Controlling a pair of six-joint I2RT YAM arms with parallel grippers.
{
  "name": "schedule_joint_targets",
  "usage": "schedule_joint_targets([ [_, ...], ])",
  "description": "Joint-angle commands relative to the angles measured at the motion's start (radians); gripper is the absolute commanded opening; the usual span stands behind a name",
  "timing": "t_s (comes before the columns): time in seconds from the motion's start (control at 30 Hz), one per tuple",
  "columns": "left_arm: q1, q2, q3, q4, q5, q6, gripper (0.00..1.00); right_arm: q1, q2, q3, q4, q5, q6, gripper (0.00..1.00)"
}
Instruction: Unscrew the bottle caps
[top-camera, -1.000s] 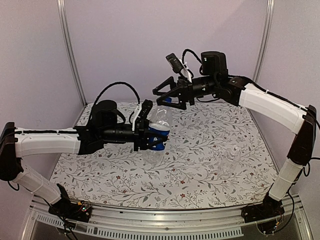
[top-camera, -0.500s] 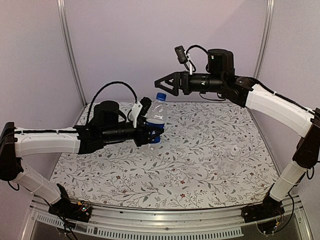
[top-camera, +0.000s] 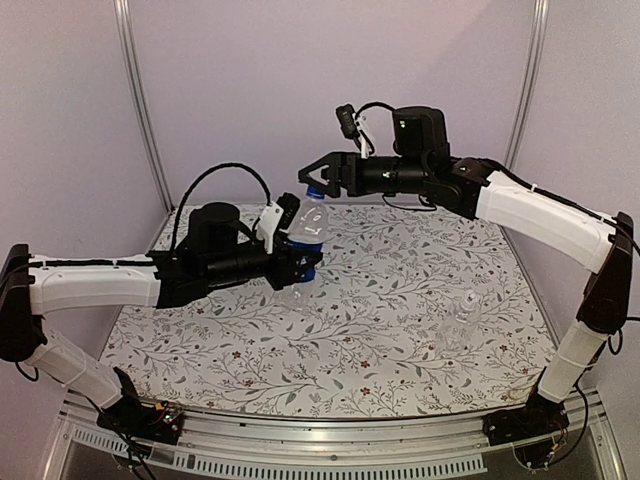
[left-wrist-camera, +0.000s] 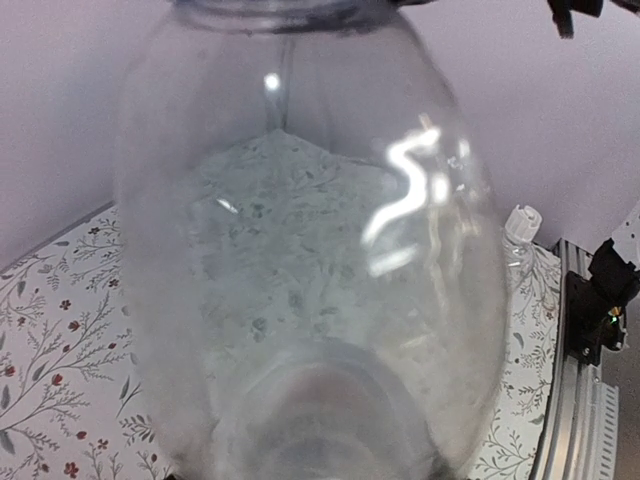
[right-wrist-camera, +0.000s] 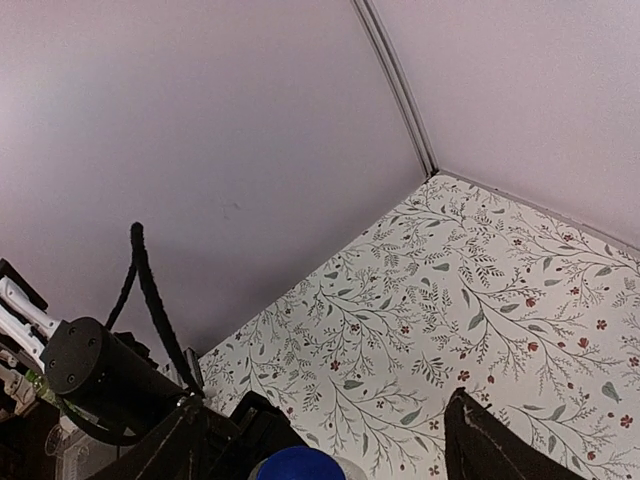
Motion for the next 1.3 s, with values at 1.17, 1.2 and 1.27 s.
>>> schedule_joint_targets([
  [1.17,0.007,-0.074,-0.018,0.127,0.414,0.042,0.40,-0.002,-0.007,0.013,0.004,-0.509,-0.369,0.00],
  [1.2,0.008,-0.071,-0.023,0.150,0.499,0.031,0.40,-0.005,-0.009,0.010,-0.009,-0.588,-0.423,0.00],
  [1.27,0.011,-0.060,-0.035,0.204,0.645,0.005,0.39,-0.016,-0.004,0.021,-0.042,-0.703,-0.487,0.00],
])
